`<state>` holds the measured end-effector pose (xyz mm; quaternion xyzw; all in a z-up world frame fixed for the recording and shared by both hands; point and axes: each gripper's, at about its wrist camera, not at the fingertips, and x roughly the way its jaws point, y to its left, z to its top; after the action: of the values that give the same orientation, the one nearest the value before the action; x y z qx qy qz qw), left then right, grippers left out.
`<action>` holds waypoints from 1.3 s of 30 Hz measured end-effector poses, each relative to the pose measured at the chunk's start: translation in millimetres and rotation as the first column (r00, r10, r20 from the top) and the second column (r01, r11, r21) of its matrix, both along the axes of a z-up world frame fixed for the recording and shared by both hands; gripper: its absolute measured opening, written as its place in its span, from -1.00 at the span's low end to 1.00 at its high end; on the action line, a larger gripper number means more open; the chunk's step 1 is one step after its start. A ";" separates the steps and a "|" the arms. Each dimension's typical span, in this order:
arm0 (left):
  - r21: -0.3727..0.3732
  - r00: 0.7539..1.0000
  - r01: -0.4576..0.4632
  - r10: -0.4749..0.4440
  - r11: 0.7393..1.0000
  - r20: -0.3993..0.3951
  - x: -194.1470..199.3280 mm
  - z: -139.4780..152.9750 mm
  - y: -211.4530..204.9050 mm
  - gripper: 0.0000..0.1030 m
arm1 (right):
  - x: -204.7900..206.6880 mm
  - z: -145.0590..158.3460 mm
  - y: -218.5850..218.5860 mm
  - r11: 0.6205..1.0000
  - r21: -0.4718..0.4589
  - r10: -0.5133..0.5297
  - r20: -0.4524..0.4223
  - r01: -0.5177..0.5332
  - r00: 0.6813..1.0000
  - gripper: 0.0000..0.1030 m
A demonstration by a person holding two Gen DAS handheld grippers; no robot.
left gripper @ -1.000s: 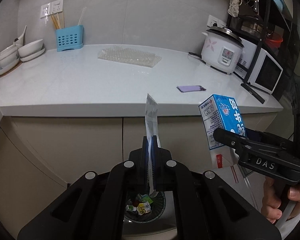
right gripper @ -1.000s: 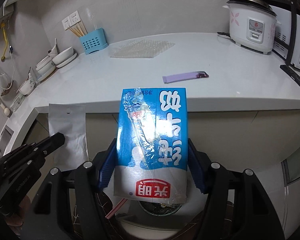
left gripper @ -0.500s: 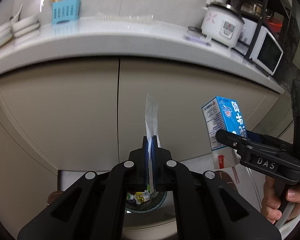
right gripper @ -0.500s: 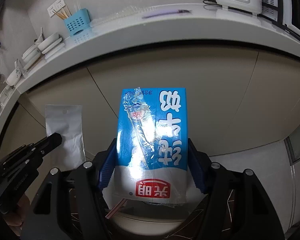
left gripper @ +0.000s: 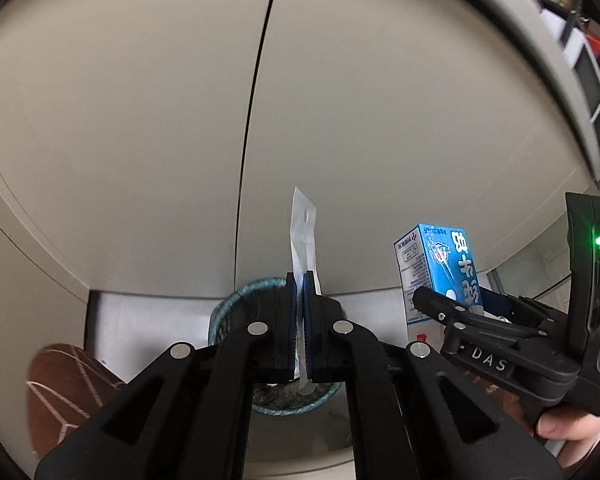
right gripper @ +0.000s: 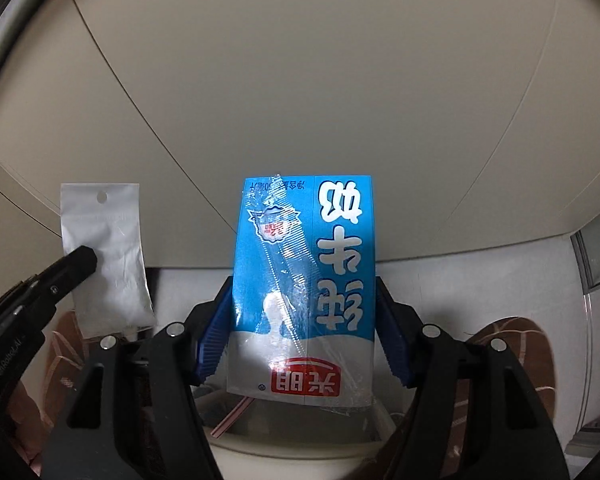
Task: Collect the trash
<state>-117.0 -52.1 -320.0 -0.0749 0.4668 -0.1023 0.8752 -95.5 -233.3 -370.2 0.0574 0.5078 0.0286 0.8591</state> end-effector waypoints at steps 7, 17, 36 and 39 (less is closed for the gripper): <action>-0.022 0.994 -0.028 0.025 0.999 -0.105 25.8 -78.9 2.5 -0.96 | 29.9 -73.5 6.0 1.000 -0.013 -0.011 -0.084 0.010 0.996 0.21; -0.002 0.963 0.013 -0.013 1.000 -0.270 51.7 -159.0 -10.6 -0.96 | 63.6 -147.5 8.1 0.998 -0.063 -0.029 -0.209 0.017 0.978 0.21; 0.049 0.925 0.076 -0.052 0.996 -0.377 60.9 -211.0 -25.3 -0.69 | 71.4 -167.3 19.6 0.998 -0.052 0.002 -0.263 -0.016 0.965 0.21; 0.068 0.925 0.072 -0.042 0.995 -0.376 61.0 -209.6 -24.5 -0.39 | 72.1 -169.0 18.3 0.999 -0.041 0.002 -0.266 -0.014 0.964 0.21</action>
<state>-56.1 -76.6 -529.7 -0.0442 0.6309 -0.0927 0.7690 -23.5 -215.1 -539.1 0.0401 0.6193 0.0133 0.7840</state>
